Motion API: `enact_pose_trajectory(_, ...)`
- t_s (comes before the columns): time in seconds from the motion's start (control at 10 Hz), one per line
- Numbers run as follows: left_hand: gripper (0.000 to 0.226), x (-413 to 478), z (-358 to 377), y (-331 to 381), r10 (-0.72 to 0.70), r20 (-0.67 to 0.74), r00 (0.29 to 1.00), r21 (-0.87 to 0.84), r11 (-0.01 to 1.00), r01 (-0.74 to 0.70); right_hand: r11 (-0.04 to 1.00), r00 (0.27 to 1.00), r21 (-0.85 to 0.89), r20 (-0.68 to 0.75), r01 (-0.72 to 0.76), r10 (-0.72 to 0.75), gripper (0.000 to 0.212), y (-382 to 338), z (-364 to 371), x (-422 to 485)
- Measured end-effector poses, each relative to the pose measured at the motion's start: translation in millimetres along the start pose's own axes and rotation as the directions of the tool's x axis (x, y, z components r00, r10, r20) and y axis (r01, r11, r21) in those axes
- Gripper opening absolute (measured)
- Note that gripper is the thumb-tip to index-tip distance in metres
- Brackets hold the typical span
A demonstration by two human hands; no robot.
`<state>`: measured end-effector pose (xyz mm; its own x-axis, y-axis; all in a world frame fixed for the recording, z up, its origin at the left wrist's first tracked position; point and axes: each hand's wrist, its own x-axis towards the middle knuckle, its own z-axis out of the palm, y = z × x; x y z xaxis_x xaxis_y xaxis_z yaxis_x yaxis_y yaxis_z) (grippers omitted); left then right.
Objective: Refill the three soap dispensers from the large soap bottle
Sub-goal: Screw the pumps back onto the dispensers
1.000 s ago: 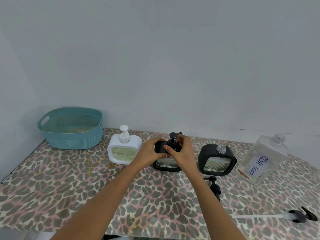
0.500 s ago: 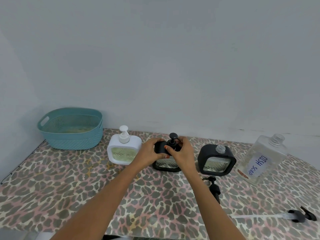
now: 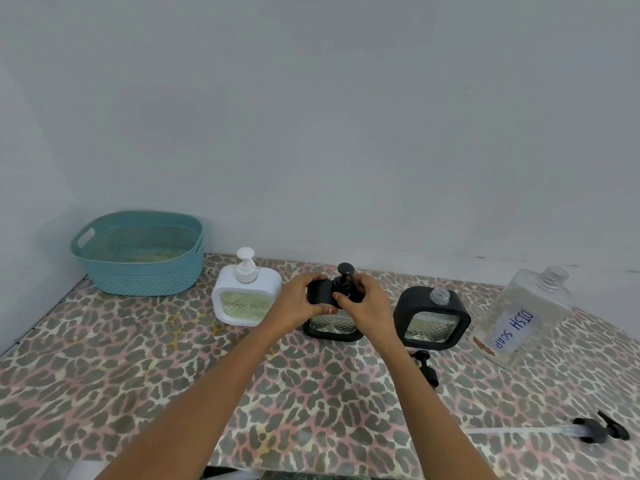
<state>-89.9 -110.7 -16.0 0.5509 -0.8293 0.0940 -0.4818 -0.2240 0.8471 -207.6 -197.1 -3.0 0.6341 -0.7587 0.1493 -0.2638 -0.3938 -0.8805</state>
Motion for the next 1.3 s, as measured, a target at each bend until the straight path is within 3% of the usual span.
enact_pose_trajectory(0.2, 0.062, -0.9, -0.3, 0.3, 0.001, 0.002, 1.0, 0.002, 1.0, -0.001, 1.0, 1.0, -0.024, -0.03, -0.003, 0.003, 0.03, -1.7, 2.7, 2.0)
enact_pose_trajectory(0.4, 0.062, -1.0, -0.8, 1.2, -0.004, 0.004, 1.0, -0.026, 1.0, 0.004, 0.989, 0.991, -0.111, 0.1, 0.098, -0.087, 0.028, -3.1, -7.3, 5.9)
enact_pose_trajectory(0.7, 0.063, -1.3, 2.0, 1.1, -0.018, -0.022, 1.0, -0.018, 1.0, 0.018, 1.0, 0.992, -0.01, -0.125, 0.007, -0.008, 0.026, -3.8, 9.3, 1.6)
enact_pose_trajectory(1.1, 0.064, -1.0, 2.8, 0.3, -0.012, -0.033, 0.999, -0.031, 0.999, 0.011, 0.998, 0.967, 0.065, -0.252, -0.012, 0.028, 0.028, -4.7, 20.6, 0.7)
enact_pose_trajectory(1.3, 0.064, -0.2, 1.8, 0.0, -0.009, -0.021, 1.0, -0.016, 1.0, 0.009, 0.998, 0.969, 0.054, -0.245, -0.014, 0.027, 0.028, -2.3, 21.1, 1.9)
